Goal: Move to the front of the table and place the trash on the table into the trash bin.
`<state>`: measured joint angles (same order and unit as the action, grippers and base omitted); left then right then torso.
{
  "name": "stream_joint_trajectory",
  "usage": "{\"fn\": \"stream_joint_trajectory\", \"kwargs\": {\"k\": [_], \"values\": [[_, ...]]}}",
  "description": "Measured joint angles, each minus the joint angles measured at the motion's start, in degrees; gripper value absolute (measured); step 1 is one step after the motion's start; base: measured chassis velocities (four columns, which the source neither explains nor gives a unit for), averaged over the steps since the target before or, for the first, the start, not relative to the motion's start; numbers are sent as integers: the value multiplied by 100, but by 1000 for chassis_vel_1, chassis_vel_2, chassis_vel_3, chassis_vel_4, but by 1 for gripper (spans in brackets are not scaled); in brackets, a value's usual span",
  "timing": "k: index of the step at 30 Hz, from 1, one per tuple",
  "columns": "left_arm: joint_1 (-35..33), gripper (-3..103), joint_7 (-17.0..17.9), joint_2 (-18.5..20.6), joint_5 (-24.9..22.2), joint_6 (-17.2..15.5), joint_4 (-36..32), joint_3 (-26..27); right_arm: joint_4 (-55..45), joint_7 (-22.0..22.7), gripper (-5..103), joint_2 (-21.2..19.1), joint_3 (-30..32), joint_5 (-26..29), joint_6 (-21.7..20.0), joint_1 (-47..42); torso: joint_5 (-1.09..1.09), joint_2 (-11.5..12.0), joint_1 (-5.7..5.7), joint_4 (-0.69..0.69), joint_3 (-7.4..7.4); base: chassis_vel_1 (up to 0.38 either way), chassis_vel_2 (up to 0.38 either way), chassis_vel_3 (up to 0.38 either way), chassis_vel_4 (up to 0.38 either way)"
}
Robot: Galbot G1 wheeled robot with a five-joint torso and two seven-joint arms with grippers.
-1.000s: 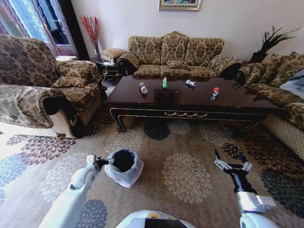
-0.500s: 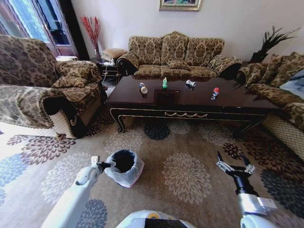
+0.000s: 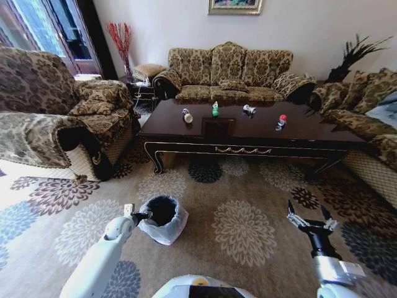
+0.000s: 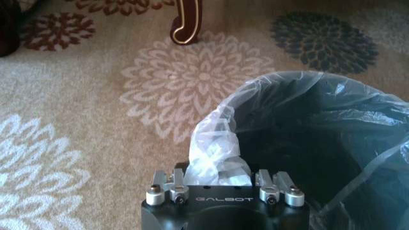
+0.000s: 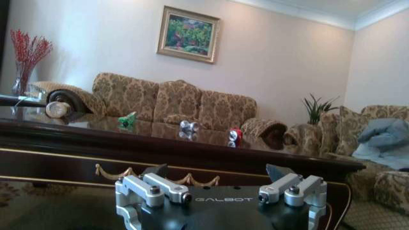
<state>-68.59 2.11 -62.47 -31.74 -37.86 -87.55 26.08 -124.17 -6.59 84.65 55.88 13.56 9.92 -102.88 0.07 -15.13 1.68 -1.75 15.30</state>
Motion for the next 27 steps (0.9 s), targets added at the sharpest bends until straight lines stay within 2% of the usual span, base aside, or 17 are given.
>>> {"fn": "stream_joint_trajectory", "kwargs": {"k": [2, 6, 7, 10, 11, 17, 21, 27], "values": [[-3, 46, 38, 1, 1, 6, -32, -14, 34, 0, 100, -1, -2, 0, 21, 8, -3, 0, 2, 2, 2, 0, 0, 0, 0], [-35, 37, 94, 5, 0, 17, -95, -33, 76, -3, 100, 6, -25, -10, 48, 13, -11, 0, 3, 6, 3, 0, 0, 0, 0], [-35, 37, 94, 5, 0, 17, -95, -33, 76, -3, 100, 6, -25, -10, 48, 13, -11, 0, 3, 6, 3, 0, 0, 0, 0], [-53, 26, 152, 13, 3, 24, -127, -37, 107, -7, 100, 8, -36, -16, 65, 17, -8, 0, 3, 4, 5, 0, 0, 0, 0], [-53, 26, 152, 13, 3, 24, -127, -37, 107, -7, 100, 8, -36, -16, 65, 17, -8, 0, 3, 4, 5, 0, 0, 0, 0], [-61, 8, 175, 45, -19, 21, -171, -22, 152, -8, 100, -14, -35, -12, 72, 28, -9, -1, 4, 4, 5, 0, 0, 0, 0], [-93, 2, 146, 67, -43, -2, -213, -24, 178, -15, 100, -14, -34, -10, 89, 36, -11, -2, 4, 6, 6, 0, 0, 0, 0], [-186, 2, 94, 46, -4, -20, -343, 7, 195, -18, 100, -21, -10, 19, 107, 27, -10, -4, 4, 4, 7, 0, 0, 0, 0]]}}
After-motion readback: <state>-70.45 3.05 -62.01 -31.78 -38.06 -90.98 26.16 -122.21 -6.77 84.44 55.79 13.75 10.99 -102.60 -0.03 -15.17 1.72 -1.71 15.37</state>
